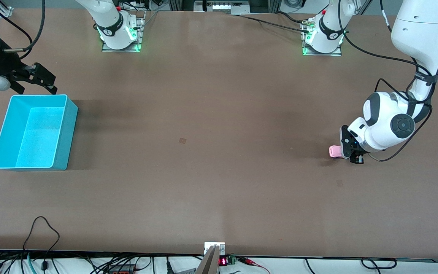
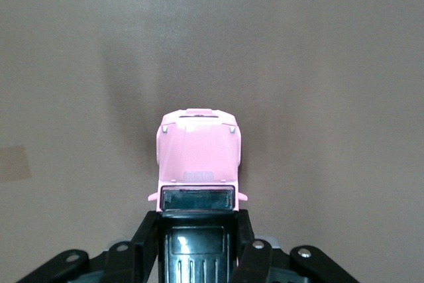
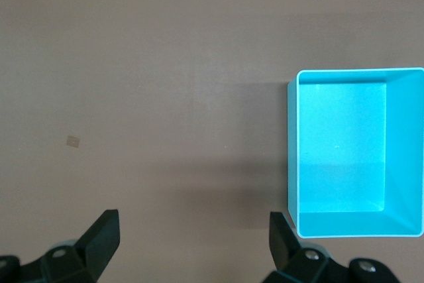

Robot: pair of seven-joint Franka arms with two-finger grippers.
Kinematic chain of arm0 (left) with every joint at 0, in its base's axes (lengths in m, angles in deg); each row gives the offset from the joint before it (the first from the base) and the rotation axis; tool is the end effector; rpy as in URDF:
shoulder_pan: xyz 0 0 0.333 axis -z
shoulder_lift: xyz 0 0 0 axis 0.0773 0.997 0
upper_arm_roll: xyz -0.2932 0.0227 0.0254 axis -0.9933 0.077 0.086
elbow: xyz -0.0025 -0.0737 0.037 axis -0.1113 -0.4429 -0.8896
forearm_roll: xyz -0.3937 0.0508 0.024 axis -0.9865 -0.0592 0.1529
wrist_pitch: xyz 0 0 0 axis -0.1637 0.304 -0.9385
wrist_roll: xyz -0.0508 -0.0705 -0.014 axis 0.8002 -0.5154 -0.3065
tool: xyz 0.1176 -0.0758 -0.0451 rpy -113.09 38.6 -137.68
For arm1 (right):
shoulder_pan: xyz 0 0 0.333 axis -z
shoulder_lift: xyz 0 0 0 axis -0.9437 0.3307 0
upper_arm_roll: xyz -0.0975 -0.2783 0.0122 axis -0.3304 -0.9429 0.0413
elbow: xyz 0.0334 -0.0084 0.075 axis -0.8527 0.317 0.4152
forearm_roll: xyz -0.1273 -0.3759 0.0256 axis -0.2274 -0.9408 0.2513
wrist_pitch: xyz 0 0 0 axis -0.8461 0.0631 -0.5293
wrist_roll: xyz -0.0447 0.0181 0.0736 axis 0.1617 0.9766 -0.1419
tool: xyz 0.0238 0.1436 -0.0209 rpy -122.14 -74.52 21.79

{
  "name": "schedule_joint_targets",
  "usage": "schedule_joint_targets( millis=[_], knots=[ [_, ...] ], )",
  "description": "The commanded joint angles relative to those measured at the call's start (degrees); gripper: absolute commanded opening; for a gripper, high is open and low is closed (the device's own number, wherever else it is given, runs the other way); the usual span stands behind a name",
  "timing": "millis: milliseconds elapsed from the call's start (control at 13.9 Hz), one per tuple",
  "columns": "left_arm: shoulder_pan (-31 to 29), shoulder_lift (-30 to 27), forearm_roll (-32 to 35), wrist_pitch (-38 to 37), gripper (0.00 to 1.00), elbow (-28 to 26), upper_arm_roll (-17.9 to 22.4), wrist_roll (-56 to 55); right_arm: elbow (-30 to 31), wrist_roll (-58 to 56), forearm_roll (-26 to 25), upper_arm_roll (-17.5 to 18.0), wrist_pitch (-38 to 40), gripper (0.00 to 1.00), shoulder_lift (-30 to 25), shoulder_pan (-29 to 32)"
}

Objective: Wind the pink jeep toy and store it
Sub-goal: 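Close the left gripper on the pink jeep's rear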

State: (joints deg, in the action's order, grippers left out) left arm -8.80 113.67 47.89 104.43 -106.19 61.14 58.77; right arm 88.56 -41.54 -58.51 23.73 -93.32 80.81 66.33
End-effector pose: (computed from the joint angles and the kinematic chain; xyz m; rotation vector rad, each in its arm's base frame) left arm 0.5919 0.0242 0.1381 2.1957 -2.2202 -0.0776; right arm 0.5430 0.0333 0.5455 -3.1288 0.0124 -0.1564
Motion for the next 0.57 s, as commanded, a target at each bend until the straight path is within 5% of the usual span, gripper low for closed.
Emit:
schedule_joint_targets(
  millis=[0,502],
  knots=[
    [0.1,0.1,1.1,-0.6,0.17,0.0,-0.1,-0.6,-0.3,0.1,-0.5,0.3,0.8,1.00,-0.5,0.3],
    [-7.2,3.2,1.2,0.0,0.17,1.4,0.4,8.7,-0.3,-0.6,-0.6,0.6,0.8,1.00,-0.3,0.2]
  ],
)
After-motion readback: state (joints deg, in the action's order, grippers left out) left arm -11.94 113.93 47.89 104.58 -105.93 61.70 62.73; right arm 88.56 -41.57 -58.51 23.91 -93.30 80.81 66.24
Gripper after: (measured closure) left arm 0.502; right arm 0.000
